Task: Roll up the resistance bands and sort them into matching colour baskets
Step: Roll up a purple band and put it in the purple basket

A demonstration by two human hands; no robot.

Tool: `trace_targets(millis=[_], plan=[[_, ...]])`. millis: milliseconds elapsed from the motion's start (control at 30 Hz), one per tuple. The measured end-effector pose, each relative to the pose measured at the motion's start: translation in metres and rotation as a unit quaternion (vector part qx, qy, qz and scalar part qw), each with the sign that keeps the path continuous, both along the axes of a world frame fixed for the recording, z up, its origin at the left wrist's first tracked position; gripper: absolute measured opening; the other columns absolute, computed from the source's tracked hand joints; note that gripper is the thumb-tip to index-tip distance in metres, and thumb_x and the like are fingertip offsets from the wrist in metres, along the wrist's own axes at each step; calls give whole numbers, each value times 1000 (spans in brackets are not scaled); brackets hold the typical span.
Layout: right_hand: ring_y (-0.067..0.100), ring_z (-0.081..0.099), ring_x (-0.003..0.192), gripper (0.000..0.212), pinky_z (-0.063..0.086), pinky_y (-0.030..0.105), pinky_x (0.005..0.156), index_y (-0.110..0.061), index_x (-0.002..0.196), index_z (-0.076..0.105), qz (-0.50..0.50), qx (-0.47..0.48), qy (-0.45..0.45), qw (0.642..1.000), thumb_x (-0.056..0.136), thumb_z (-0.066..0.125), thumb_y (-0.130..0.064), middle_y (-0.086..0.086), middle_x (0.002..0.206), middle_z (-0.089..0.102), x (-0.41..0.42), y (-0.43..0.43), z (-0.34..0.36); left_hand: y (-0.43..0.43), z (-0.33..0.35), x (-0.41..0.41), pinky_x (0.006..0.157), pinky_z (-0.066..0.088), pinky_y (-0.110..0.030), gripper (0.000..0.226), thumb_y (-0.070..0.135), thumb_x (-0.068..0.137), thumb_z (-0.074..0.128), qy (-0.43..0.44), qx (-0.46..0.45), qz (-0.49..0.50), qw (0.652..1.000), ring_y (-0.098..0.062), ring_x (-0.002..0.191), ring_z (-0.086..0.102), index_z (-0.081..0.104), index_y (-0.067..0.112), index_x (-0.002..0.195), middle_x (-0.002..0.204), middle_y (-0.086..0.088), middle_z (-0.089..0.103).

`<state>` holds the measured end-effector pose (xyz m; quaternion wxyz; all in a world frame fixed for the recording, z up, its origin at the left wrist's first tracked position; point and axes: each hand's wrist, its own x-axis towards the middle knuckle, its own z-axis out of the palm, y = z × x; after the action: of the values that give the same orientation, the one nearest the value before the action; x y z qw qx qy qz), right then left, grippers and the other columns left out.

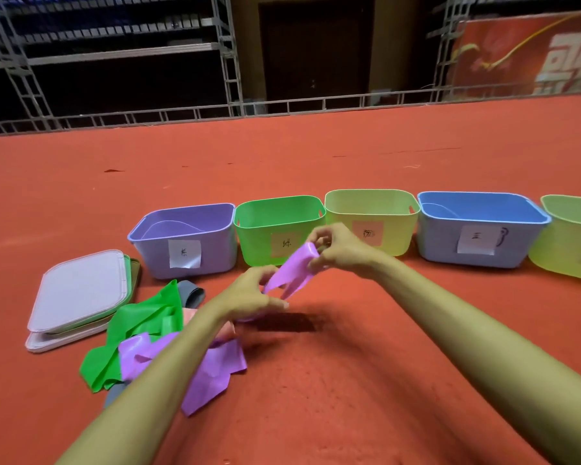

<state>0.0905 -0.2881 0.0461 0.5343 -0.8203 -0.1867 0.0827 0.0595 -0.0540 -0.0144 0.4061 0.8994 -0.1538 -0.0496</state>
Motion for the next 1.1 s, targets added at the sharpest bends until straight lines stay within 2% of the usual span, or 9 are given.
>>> trace_targets(millis=[133,333,433,533,667,733,800,1000,1100], plan=[[13,61,60,33,52,21,56,-8,78,58,38,2,-30,999,77,67,24,11,73,60,-4,-47,50,-42,4,-8,75,50,-20,17,5,81,86,72,-131,-53,987,-2,74,61,74,13,89,81,10,71],[19,63,78,20,57,31,76,-10,84,59,74,66,66,993,81,78,-13,15,89,62,0,-105,76,-87,-19,-31,62,40,-22,42,34,74,90,48,-234,-44,970,-12,67,48,60,7,81,71,2,53],[19,60,78,21,52,34,77,-13,81,59,52,83,73,993,81,78,-20,5,81,66,-1,-120,72,-102,-29,-40,70,44,-29,55,42,71,87,20,-304,-42,951,-14,76,52,55,-1,87,79,0,56],[25,58,77,29,52,38,73,-12,77,55,42,114,72,990,74,82,-22,12,81,61,-5,-128,63,-115,-19,-46,78,53,-34,46,35,72,85,57,-379,-59,922,-23,82,64,64,3,99,84,-4,68],[24,61,73,18,56,30,61,-10,75,53,45,154,77,984,78,71,-9,19,92,62,-8,-137,52,-129,5,-46,69,52,-31,50,40,83,76,172,-376,-100,905,-16,71,61,67,1,112,90,-9,65],[22,64,73,15,55,29,62,-10,78,54,52,170,81,981,79,67,-4,18,90,66,-11,-144,50,-133,14,-47,68,48,-30,36,35,90,73,207,-334,-132,910,-14,71,61,70,6,110,89,-6,67],[19,66,73,14,54,28,63,-11,80,54,47,184,79,979,78,66,-3,12,86,68,-12,-153,51,-135,17,-49,69,54,-26,21,22,90,69,215,-336,-141,906,-13,72,68,74,9,106,87,-4,73],[24,68,86,22,52,31,75,-5,88,60,-10,213,77,974,88,54,16,21,96,69,-8,-178,39,-137,31,-56,72,60,-28,42,13,89,65,199,-412,-153,876,-19,86,73,66,4,130,114,-21,73],[27,71,92,26,58,32,80,-2,94,62,-15,220,95,971,90,51,21,25,104,72,-11,-181,27,-142,38,-52,72,47,-30,46,26,91,67,181,-345,-160,907,-25,92,58,65,6,132,114,-16,66]])
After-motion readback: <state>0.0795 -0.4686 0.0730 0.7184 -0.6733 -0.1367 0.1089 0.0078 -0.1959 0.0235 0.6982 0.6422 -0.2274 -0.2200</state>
